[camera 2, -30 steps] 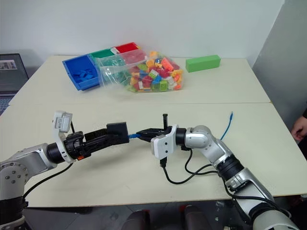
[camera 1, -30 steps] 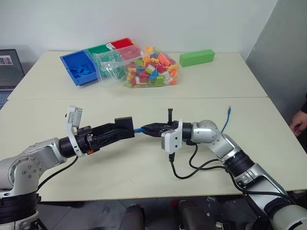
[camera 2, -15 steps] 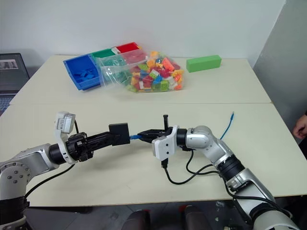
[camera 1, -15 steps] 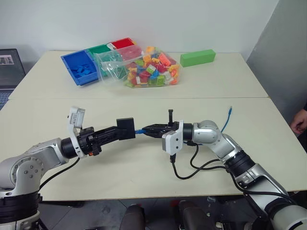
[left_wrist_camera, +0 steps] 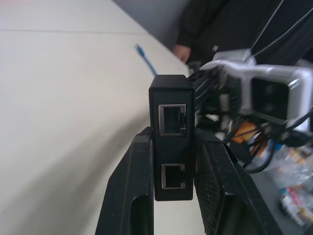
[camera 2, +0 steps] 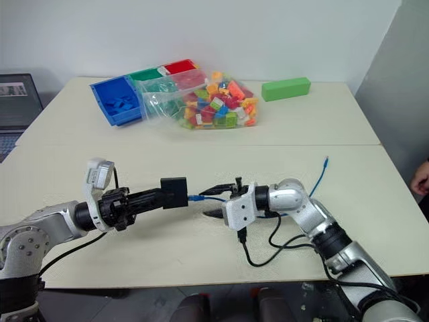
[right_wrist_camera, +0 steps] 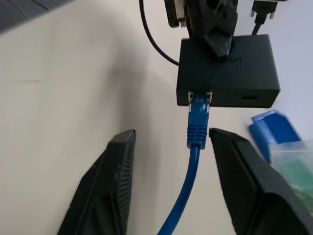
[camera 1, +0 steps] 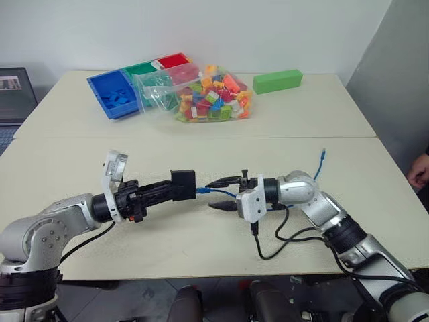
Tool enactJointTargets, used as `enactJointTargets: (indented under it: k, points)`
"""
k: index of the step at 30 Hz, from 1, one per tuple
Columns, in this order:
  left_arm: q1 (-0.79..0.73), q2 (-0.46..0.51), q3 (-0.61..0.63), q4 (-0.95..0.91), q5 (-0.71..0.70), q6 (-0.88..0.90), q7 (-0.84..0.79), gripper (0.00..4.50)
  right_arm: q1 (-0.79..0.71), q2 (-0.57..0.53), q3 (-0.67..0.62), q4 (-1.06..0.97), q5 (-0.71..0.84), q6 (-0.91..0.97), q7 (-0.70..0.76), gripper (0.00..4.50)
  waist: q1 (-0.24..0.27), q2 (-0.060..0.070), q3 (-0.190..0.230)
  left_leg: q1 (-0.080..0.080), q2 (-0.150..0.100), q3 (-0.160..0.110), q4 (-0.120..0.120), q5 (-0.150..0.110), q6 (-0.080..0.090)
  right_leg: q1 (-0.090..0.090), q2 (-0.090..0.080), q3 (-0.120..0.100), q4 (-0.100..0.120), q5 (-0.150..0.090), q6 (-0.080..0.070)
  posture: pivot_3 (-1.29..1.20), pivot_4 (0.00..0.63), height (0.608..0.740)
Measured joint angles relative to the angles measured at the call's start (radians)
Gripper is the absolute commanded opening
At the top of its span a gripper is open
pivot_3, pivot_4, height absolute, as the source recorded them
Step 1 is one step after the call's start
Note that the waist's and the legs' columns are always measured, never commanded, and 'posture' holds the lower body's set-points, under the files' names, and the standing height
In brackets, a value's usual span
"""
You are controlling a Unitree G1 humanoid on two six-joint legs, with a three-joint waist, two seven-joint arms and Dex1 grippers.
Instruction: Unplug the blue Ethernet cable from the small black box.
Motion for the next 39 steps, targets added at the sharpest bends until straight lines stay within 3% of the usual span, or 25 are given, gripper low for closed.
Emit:
enactJointTargets:
  k: [6,11,27,39]
  points:
    - [-0.024,0.000,-0.013,0.041,0.028,-0.033,-0.053,0.76,0.030,-0.014,-0.112,-0.222,0.398,0.660,-0.020,2.64,0.000,0.000,0.000,0.000,0.000,-0.001,0.000,0.000,0.000,0.000,0.000,0.000,0.000,0.000,0.000,0.00,0.150,0.740]
    - [-0.040,-0.004,-0.007,0.053,-0.007,-0.019,-0.060,0.76,0.046,0.069,-0.190,-0.229,0.546,0.910,-0.116,2.64,-0.001,0.000,0.000,0.000,0.000,0.001,0.000,0.000,0.000,-0.001,0.001,0.000,0.000,0.000,0.000,0.00,0.150,0.740]
    - [-0.014,-0.034,0.028,0.028,-0.112,0.021,-0.016,0.76,0.042,0.199,-0.282,-0.149,0.660,1.145,-0.141,2.64,-0.002,0.000,0.000,-0.001,0.000,0.001,0.000,0.000,0.000,-0.001,0.001,-0.001,-0.001,-0.003,0.005,0.00,0.150,0.740]
    - [-0.014,-0.035,0.036,0.024,-0.131,0.036,0.001,0.76,0.025,0.277,-0.327,-0.113,0.670,1.190,-0.193,2.64,-0.009,0.000,0.000,-0.001,0.000,0.001,0.000,0.000,0.000,-0.001,0.001,-0.001,-0.001,-0.003,0.005,0.00,0.150,0.740]
